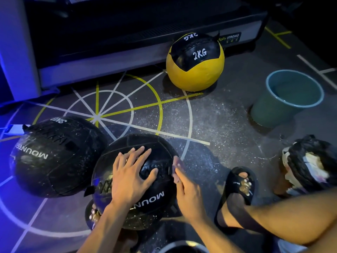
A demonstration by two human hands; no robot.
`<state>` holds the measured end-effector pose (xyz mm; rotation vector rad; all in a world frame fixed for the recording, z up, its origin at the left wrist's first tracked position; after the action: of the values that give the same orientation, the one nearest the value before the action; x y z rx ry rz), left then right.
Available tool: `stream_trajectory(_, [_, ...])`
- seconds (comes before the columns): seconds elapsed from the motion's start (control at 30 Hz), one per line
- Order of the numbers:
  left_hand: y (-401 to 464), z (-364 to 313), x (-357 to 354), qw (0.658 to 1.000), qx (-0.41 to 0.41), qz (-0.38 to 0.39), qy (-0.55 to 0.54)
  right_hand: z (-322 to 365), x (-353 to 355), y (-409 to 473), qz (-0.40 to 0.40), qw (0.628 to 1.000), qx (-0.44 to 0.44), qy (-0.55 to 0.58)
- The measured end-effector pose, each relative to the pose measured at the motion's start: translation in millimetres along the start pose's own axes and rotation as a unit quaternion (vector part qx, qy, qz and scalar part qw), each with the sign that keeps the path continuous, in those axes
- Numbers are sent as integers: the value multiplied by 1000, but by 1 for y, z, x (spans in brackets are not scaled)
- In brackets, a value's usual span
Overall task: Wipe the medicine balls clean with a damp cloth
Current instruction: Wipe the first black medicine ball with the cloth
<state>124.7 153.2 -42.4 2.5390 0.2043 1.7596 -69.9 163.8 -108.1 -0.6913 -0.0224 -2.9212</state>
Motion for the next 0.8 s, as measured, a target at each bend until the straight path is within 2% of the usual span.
stream_trajectory(0.1, [1, -1, -2, 1000, 6, 5, -1, 15, -7, 35, -12, 999, -5, 29])
stream_trajectory(0.23, [2, 2, -1, 1000, 6, 8, -7, -1, -7, 5, -12, 999, -37, 18])
stream_trajectory(0.33, [0, -1, -1, 1000, -1, 0, -3, -59, 1, -28, -25, 979, -203, 8])
stream_trajectory(0.43, [-4, -6, -2, 1000, -4, -5, -8, -97, -22, -41, -60, 903, -401, 143])
stream_trajectory(0.5, [-7, -7, -3, 1000, -6, -6, -7, -89, -26, -22, -93, 869, -452, 180])
stream_trajectory(0.57, [-9, -7, -2, 1000, -6, -11, -12, -69, -21, 14, -98, 881, -422, 193])
stream_trajectory(0.63, [-7, -8, -2, 1000, -5, -11, -12, -25, -18, 52, -54, 920, -285, 262])
stream_trajectory(0.7, [-5, -10, -3, 1000, -3, -9, -8, 12, -19, 66, 20, 952, -147, 269])
stream_trajectory(0.77, [-6, -12, -5, 1000, -6, -6, -13, -3, -17, 54, 31, 961, -128, 242])
stream_trajectory(0.8, [-6, -13, -6, 1000, -8, -8, -15, -26, -16, 41, 15, 955, -187, 230])
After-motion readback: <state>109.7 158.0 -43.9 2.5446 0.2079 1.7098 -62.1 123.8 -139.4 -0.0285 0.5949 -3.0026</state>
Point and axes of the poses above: each hand's wrist, its own y-axis towards the middle knuckle, its own x-axis out of the back of the hand, z = x × y, the point moved 9 cm from there along y, towards the middle knuckle, and after that the axes turned 4 degrees about -y, right-handed, at the moved point
